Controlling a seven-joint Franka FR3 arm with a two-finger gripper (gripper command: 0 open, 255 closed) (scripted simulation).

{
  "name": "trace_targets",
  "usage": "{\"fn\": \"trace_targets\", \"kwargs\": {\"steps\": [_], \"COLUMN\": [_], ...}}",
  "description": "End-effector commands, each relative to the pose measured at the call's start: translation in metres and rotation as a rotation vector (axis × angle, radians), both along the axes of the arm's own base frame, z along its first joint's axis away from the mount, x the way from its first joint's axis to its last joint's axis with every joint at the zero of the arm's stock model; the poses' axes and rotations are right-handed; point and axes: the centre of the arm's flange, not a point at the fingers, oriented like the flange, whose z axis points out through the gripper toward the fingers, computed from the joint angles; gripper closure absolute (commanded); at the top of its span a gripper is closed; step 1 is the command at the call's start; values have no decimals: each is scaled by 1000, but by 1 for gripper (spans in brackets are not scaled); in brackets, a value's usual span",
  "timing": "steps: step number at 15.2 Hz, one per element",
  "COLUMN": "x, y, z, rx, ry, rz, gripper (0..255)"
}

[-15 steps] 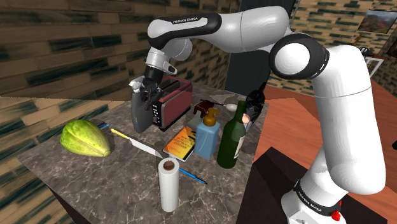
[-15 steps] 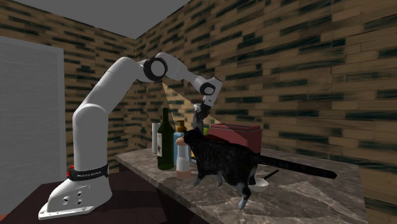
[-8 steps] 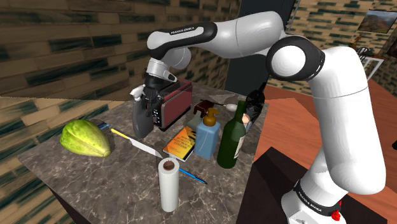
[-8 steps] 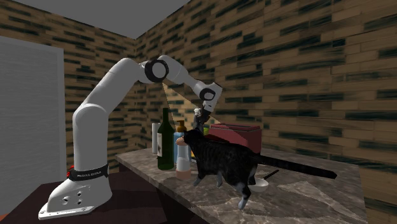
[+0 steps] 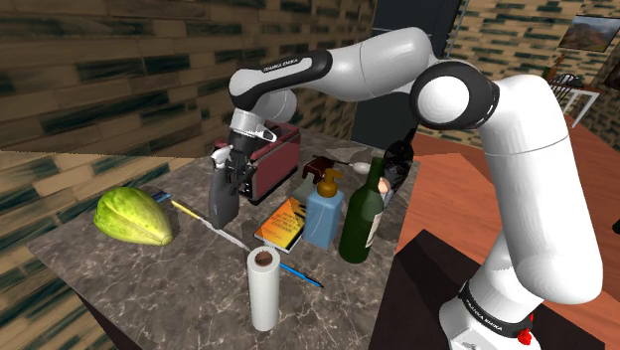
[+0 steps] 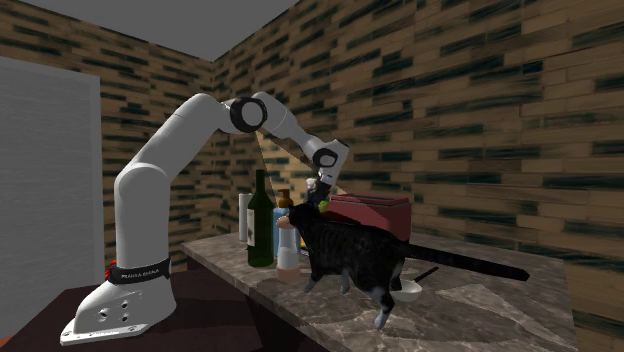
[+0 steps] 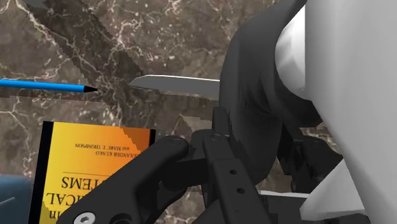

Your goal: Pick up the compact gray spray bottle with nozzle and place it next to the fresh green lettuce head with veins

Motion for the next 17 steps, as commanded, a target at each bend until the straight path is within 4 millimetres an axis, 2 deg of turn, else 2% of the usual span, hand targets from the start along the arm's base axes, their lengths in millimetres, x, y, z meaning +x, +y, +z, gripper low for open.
{"fn": "trace_targets", "kwargs": {"steps": [1,4,11,12,17], "x": [1,1,1,1,1], "y": [0,0,0,0,0], "z": [-11,-24,-24,-24,-24], "rx": [-1,-1,-1,-1,-1], "ry": [-1,-1,-1,-1,-1], "rz": [-1,-1,-1,-1,-1], "gripper": [255,255,255,0,0]}}
